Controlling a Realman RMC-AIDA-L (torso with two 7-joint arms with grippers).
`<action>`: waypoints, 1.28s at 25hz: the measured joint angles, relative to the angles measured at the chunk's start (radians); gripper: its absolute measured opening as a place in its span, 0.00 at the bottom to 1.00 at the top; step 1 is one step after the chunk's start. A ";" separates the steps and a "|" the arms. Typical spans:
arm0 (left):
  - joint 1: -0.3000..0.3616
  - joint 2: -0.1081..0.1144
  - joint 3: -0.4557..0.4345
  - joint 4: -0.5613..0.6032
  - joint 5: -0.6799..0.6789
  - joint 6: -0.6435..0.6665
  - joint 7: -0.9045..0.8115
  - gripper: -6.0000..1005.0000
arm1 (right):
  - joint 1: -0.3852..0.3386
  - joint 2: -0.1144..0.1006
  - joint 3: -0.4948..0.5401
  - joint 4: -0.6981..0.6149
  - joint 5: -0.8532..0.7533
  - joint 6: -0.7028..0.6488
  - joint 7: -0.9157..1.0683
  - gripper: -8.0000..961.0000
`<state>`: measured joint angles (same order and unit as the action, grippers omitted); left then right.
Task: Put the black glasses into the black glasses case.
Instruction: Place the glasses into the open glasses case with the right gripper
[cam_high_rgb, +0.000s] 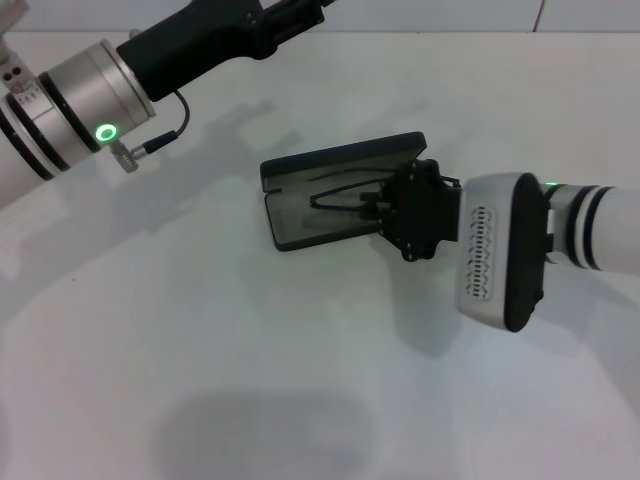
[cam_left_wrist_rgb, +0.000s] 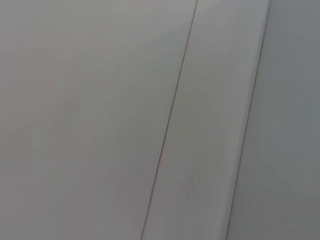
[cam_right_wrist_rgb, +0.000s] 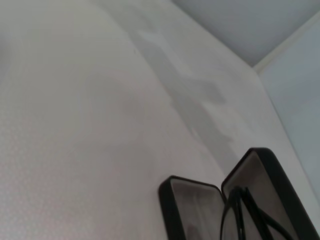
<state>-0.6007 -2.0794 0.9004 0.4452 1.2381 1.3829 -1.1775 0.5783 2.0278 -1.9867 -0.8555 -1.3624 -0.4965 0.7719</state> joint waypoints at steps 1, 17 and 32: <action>0.000 0.000 0.000 -0.002 0.000 0.000 0.000 0.77 | 0.003 0.000 -0.017 -0.002 0.004 0.017 -0.001 0.13; -0.001 -0.005 0.003 -0.005 0.001 0.007 0.006 0.77 | 0.043 0.000 -0.057 0.015 0.022 0.034 -0.002 0.13; 0.012 -0.003 0.003 -0.007 0.004 0.007 -0.004 0.77 | -0.042 -0.001 -0.022 -0.066 0.060 -0.063 -0.034 0.19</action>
<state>-0.5886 -2.0823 0.9036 0.4386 1.2422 1.3896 -1.1811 0.5359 2.0263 -2.0087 -0.9220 -1.3023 -0.5594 0.7381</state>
